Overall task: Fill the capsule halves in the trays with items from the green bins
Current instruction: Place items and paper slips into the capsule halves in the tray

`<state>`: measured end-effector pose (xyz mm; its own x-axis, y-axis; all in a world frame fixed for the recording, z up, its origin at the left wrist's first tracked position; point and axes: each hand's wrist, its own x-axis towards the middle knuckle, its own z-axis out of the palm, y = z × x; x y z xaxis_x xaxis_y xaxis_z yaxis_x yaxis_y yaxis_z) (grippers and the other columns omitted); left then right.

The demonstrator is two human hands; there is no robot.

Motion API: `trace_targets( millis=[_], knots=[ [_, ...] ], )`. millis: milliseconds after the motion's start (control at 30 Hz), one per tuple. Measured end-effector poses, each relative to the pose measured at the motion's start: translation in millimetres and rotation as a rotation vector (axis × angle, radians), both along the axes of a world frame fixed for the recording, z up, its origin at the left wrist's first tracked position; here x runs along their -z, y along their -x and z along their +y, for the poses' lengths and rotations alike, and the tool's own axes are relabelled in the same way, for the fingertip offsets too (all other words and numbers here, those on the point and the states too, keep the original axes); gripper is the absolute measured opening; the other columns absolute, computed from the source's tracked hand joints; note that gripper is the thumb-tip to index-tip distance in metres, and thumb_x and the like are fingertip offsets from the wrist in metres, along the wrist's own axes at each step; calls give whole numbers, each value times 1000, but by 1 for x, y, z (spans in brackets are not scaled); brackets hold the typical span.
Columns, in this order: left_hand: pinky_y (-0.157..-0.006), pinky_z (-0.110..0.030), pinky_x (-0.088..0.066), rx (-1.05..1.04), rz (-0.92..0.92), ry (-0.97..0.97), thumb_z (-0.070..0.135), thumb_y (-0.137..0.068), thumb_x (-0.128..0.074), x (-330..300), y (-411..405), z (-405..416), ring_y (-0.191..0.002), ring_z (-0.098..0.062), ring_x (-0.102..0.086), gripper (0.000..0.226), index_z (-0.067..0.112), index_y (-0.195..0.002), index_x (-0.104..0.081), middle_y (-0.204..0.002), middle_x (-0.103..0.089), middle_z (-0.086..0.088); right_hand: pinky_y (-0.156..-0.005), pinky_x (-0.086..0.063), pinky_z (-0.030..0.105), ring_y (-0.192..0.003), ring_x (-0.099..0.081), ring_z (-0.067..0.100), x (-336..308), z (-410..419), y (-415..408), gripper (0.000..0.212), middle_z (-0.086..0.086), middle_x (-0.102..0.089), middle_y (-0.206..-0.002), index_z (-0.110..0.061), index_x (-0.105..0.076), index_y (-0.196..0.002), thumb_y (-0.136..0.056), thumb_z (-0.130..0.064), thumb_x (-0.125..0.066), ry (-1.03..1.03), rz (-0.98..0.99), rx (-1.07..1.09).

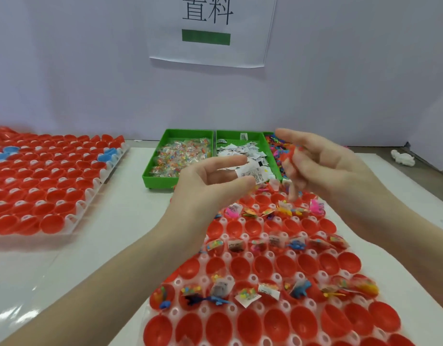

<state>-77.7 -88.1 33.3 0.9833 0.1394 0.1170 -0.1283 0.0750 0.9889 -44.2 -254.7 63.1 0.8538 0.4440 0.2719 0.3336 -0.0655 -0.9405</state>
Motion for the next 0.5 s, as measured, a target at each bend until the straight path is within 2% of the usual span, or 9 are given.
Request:
trace_targets(
  millis=[67,167,300,400,500],
  knots=[
    [-71,-22,-54,22,-25,-80,20,-55,-86,0,7,-5,-76,-9,-68,35,35,-84,-73,-73,-67,9,-61,-50,14,-54,-60,9,0,-10,13,25,-8,-67,-61,-25,-51,-106,-81,-23,-52,88,-105,15],
    [-60,-13,-49,82,-80,-107,14,-67,-77,-3,18,-14,-63,-6,-65,22,30,-80,-69,-65,-67,10,-59,-49,11,-55,-64,9,-2,-23,28,29,-6,-70,-60,-21,-59,-88,-61,-32,-63,87,-91,64],
    [-63,-12,-50,224,-143,-118,15,-63,-74,-6,33,-26,-70,-7,-69,16,22,-77,-72,-78,-73,6,-53,-49,13,-51,-63,8,1,-35,42,22,1,-71,-61,-22,-70,-72,-53,-33,-69,67,-77,99],
    [-63,-13,-51,296,-137,-80,19,-59,-70,-5,42,-35,-72,-7,-70,23,21,-82,-74,-82,-74,5,-50,-47,12,-51,-60,4,6,-39,49,23,-1,-69,-60,-22,-73,-67,-48,-35,-71,25,-52,120],
    [-67,-13,-52,318,-115,-77,10,-69,-69,-2,47,-38,-78,-8,-70,22,18,-90,-73,-89,-74,2,-49,-46,14,-53,-59,7,13,-42,53,20,0,-69,-62,-20,-72,-62,-48,-33,-73,15,-26,139]
  ],
)
